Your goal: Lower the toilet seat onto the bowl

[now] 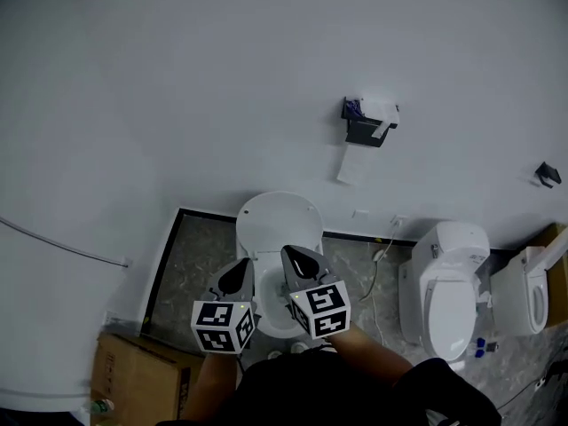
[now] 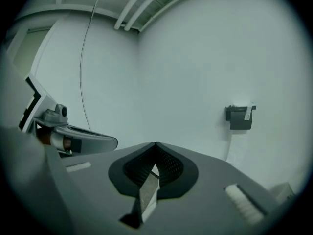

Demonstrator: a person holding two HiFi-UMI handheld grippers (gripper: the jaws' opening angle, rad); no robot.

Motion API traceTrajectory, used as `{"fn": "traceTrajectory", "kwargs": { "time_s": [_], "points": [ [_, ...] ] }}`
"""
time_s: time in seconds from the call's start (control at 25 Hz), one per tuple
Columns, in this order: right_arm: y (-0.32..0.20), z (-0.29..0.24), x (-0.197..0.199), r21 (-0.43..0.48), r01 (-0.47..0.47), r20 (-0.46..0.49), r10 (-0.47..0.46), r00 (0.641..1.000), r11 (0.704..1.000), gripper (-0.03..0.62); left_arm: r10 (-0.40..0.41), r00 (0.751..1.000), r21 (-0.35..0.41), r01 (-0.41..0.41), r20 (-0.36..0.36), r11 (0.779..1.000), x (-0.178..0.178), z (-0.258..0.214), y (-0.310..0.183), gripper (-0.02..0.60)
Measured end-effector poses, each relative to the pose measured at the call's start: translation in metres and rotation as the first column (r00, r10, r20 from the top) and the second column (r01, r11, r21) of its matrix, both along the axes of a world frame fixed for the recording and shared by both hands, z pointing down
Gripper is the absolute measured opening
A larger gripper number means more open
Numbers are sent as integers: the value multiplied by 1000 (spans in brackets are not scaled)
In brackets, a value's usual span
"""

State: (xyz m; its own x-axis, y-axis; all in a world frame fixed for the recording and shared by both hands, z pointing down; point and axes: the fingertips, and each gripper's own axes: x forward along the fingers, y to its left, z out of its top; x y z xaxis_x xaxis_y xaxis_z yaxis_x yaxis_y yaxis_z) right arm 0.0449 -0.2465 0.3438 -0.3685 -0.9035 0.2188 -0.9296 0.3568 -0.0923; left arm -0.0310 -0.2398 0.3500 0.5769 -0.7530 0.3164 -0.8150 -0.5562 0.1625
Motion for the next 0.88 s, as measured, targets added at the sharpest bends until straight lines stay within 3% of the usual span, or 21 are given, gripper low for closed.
{"fn": "traceTrajectory", "kwargs": {
  "time_s": [0.36,0.88],
  "points": [
    [-7,-44,15,90,-39,25,37,999,995,5,17,1000,99,-17,1,995,12,-30,-12,9],
    [5,-51,18,108,-62,31,59,998,992,5,49,999,127,-51,15,991,18,-38,-8,9]
  ]
}}
